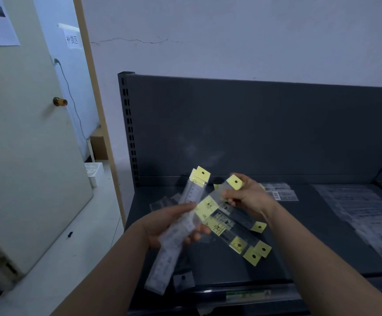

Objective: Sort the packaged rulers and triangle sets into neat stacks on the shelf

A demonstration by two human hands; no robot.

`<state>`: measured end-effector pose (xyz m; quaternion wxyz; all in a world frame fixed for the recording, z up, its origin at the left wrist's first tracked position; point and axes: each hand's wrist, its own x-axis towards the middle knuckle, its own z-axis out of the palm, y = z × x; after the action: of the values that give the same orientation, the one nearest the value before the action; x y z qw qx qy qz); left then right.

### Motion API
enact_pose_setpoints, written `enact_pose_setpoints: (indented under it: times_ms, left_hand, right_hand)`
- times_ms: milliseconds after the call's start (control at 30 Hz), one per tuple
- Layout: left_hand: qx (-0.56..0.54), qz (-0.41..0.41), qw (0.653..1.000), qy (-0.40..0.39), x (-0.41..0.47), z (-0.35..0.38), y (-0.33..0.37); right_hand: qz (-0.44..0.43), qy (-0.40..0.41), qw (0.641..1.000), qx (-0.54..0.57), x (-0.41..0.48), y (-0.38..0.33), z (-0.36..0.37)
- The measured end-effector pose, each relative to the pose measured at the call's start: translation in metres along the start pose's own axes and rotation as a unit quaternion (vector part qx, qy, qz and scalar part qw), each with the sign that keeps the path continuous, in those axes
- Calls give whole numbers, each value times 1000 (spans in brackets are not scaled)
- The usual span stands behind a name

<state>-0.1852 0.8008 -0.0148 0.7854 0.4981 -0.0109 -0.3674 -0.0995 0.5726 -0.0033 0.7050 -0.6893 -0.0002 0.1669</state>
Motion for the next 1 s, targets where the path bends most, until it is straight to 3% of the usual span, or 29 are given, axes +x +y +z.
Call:
enact_pose_setpoints:
  times_ms: [67,133,233,300,500,567,667,733,900,1000]
  left_hand:
    - [15,-3,999,39,8,8,-5]
    - [0,10,995,98,15,7,-8]
    - [-22,33,983,181,21,-2,-11]
    - [-26,35,976,215,25,-5,-15]
    - [-20,23,961,276,34,4,-24]
    - [-31,33,958,283,35,4,-23]
    - [-55,57,950,303,35,6,-19]
    - [-86,82,943,310,36,7,-15]
    - [-86,129,927,343,39,9,-6]
    - [-54,93,949,297,39,21,-4]
  right_hand:
    - [-13,8,998,-56,2,8,9]
    - [-17,69,980,-186,3,16,4]
    - [34,99,869,-484,1,25,-15]
    - [79,72,830,-547,-2,28,-21]
    - [93,-3,831,-548,0,29,-25]
    - [62,9,869,-491,0,31,-34]
    - [29,24,958,-283,-4,23,-49]
    - [22,8,978,-206,-5,11,-64]
    - [39,-103,970,-219,-7,-17,-104]
    - [65,-156,955,-245,-9,-25,-115]
